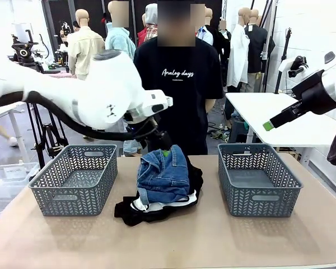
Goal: Sort the tops and bottoms.
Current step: Lift clothes from the center of the table with your left hand.
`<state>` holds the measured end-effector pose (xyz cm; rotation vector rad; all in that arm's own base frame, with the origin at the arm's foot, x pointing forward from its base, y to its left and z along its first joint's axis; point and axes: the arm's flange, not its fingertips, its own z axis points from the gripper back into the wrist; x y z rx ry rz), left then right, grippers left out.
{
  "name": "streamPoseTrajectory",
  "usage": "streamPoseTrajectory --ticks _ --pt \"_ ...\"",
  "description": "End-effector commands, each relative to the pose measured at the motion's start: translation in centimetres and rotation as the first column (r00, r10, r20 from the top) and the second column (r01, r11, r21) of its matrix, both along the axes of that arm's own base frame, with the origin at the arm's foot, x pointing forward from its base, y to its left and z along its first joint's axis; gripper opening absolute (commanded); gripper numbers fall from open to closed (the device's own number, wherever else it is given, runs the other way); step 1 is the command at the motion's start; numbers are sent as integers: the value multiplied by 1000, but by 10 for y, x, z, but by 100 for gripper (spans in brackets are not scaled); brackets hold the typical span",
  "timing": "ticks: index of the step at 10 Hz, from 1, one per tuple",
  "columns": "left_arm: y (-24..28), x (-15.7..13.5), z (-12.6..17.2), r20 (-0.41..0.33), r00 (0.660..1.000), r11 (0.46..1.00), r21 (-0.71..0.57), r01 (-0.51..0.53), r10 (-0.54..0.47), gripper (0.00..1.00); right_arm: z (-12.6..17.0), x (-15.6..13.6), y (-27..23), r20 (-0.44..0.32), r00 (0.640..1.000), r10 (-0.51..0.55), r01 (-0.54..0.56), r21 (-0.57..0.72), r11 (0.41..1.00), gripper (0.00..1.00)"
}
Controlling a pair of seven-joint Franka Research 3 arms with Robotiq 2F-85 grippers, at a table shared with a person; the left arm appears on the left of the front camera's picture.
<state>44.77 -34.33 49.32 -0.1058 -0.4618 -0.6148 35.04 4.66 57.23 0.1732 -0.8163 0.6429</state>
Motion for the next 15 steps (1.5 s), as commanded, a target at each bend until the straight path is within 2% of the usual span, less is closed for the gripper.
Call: streamPoseTrajectory --ticks 1,4,6,7,10,15 --pt "-21 13 -14 -113 985 988 105 -116 128 100 -4 0 2 -2 1000 1 -1 6 1000 100" --pt "-22 18 -27 -126 959 962 140 -236 254 100 -4 0 2 -2 1000 1 -1 6 1000 100" --pt "-19 27 -34 -145 950 960 75 -270 278 100 -4 0 2 -2 1000 1 -1 6 1000 100" --pt "-15 30 -44 -174 932 948 41 -316 318 100 -4 0 2 -2 1000 1 -1 6 1000 100" --pt "-6 45 -57 -147 900 910 -4 -415 410 100 -4 0 2 -2 1000 1 -1 6 1000 100" --pt "-8 52 -72 -206 870 890 18 -455 449 100 -4 0 2 -2 1000 1 -1 6 1000 100"
